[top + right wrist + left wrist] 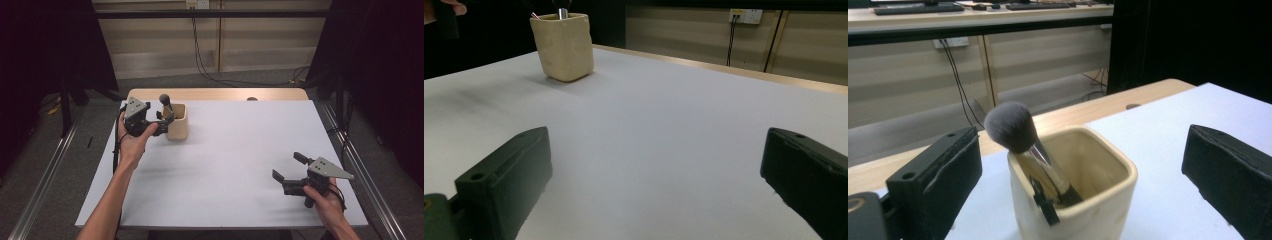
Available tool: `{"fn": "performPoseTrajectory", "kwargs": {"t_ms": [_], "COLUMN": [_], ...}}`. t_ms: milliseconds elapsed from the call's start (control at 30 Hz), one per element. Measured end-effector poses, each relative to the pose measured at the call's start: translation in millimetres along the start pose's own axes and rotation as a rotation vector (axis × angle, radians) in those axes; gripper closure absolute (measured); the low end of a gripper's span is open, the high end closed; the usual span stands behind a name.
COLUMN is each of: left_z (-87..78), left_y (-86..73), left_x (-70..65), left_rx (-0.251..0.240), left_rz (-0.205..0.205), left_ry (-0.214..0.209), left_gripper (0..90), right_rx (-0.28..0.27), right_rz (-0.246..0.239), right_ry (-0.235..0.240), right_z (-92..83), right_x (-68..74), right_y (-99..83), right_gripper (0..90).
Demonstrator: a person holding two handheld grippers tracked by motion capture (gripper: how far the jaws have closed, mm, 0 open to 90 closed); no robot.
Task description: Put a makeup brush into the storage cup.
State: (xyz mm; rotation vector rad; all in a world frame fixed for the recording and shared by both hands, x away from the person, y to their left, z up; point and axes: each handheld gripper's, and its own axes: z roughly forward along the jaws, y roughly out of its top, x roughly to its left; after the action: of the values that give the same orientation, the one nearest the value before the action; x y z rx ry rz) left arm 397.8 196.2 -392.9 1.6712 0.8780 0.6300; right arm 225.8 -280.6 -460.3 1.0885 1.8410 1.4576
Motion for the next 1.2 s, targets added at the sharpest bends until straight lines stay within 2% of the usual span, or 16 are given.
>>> {"fn": "performPoseTrajectory", "kwargs": {"t_ms": [300, 867, 967, 1067, 1133, 1200], "left_z": [-14.2, -41.7, -47.2, -53.7, -58.0, -61.6], "left_y": [-3.9, -23.6, -27.5, -32.8, -36.6, -39.8], "left_x": [-0.3, -7.7, -9.2, -10.9, -11.6, -13.0], "left_rx": [-0.012, 0.000, -0.004, 0.003, 0.001, 0.000], "left_rz": [-0.008, 0.002, -0.010, 0.016, -0.001, 0.006], "left_ry": [-0.019, -0.044, -0.049, -0.030, -0.046, -0.054], "left_gripper": [2.7, 2.6, 2.7, 4.0, 4.0, 4.0], "right_rx": [0.000, -0.001, -0.001, -0.001, 0.000, 0.001], "right_rz": [-0.001, 0.000, -0.001, 0.000, -0.002, -0.002], "right_ry": [0.001, -0.002, -0.002, -0.002, -0.002, -0.003], "right_z": [1.4, 0.9, 0.9, 0.9, 0.7, 0.4], "right_x": [0.6, 0.3, 0.4, 0.6, 0.5, 0.5], "right_y": [0.5, 0.4, 0.4, 0.4, 0.2, 0.1], "right_gripper": [0.3, 0.3, 0.3, 0.3, 0.3, 0.3]}}
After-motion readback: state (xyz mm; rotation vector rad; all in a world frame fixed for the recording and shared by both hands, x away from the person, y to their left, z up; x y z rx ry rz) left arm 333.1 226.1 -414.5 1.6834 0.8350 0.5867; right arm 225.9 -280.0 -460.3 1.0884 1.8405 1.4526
